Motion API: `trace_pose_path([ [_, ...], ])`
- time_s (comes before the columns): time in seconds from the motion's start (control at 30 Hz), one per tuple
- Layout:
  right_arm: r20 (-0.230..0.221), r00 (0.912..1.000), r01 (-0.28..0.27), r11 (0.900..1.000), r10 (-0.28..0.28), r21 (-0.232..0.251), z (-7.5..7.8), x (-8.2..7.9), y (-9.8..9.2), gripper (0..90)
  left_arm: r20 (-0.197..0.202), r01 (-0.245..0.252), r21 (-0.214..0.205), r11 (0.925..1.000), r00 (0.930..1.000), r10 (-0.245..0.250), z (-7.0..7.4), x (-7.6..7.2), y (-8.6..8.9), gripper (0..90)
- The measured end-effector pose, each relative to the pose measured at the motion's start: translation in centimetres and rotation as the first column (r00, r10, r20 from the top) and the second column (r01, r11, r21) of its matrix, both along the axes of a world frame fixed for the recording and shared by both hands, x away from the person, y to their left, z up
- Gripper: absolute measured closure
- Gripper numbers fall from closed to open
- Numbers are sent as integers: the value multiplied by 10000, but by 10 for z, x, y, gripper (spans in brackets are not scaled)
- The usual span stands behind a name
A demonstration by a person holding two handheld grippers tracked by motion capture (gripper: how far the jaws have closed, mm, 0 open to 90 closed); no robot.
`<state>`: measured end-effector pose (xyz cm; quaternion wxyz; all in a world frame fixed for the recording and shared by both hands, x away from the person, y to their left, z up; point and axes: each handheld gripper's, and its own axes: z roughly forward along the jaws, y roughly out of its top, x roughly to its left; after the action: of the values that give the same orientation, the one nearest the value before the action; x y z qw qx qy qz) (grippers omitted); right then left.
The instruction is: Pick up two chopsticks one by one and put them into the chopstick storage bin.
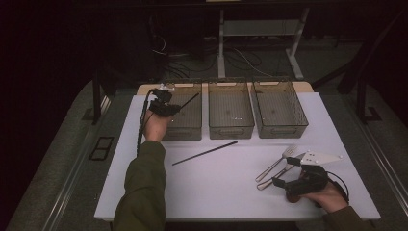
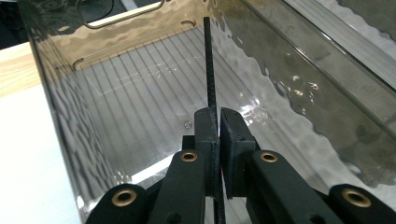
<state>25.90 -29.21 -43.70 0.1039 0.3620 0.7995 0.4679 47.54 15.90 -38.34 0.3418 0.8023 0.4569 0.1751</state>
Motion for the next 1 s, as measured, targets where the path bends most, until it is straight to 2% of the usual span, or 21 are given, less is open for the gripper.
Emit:
trace_pose_path([
  [0.13, 34, 10000, 13, 10000, -13, 22, 0, 0, 0, 12, 11, 62, 5, 10000, 10000, -62, 0, 0, 0, 840],
  [0.23, 24, 10000, 1, 10000, -1, 19, 0, 0, 0, 12, 109, 121, -124, 9998, 9999, -119, 1, -1, 1, 800],
  [0.3, -1, 10000, 4, 10000, -4, -2, 0, 0, 0, 12, 195, 174, -61, 9998, 9997, -173, 4, -3, 3, 768],
  [0.4, 11, 10000, -2, 10000, 2, 21, 0, 0, 0, 12, 288, 275, -387, 9989, 9992, -264, 9, -5, 6, 724],
  [0.6, -28, 10000, 24, 10000, -23, 30, 0, 1, -1, 12, 252, 1024, -801, 9915, 9946, -1007, 19, -15, 8, 612],
  [0.67, -67, 10000, 43, 10000, -43, 39, 0, 1, 0, 12, 341, 1372, -726, 9879, 9903, -1350, 24, -20, 8, 579],
  [0.8, -83, 10000, 38, 10000, -38, 9, 0, 0, 0, 12, 654, 1947, -972, 9760, 9798, -1889, 35, -34, 3, 506],
  [1.0, -68, 10000, 44, 10000, -44, 11, 0, 0, 0, 12, 1251, 2886, -1316, 9484, 9539, -2730, 47, -59, -8, 447],
])
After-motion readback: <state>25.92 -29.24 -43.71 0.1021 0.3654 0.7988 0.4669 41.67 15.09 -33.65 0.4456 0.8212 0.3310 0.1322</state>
